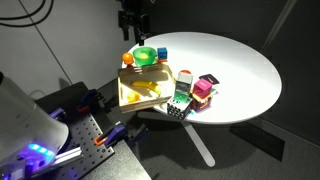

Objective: Take the yellow ball off of the tray and put it into the bowl

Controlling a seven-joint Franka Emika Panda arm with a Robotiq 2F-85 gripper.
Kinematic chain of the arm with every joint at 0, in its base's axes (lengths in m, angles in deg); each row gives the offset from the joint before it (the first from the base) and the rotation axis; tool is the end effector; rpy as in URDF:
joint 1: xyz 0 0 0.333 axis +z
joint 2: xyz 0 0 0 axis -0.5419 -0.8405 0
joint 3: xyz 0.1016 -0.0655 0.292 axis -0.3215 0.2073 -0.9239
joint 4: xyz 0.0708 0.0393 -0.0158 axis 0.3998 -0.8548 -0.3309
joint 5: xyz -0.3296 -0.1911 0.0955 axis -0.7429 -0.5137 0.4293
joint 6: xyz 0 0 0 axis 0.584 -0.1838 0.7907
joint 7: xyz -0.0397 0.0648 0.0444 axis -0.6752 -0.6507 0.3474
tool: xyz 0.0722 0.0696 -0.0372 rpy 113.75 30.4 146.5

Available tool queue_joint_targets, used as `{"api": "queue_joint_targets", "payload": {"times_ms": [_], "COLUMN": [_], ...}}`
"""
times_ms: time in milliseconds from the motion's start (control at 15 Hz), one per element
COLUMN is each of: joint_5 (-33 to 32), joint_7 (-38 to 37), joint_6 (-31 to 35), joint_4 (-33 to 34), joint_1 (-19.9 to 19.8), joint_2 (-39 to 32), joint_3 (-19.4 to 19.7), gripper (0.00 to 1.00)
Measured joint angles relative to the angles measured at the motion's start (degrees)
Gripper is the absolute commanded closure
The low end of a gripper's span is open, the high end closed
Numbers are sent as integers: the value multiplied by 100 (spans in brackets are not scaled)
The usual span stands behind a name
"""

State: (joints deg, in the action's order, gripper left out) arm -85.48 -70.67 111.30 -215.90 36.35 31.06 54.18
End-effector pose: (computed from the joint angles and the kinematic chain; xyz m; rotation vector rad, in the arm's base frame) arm 0.4328 0.0677 0.3359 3.0441 0.1422 -0.2925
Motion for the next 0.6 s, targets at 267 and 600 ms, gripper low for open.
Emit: {"api": "queue_joint_targets", "payload": {"times_ms": [267, 600], "joint_5": [29, 179], "joint_7": [0, 8], "joint_6": [-14, -57], "joint_4": [-198, -343], "joint_1": [30, 114], "joint_2": [400, 782], "joint_3": [-16, -16], "gripper": [0, 0]}}
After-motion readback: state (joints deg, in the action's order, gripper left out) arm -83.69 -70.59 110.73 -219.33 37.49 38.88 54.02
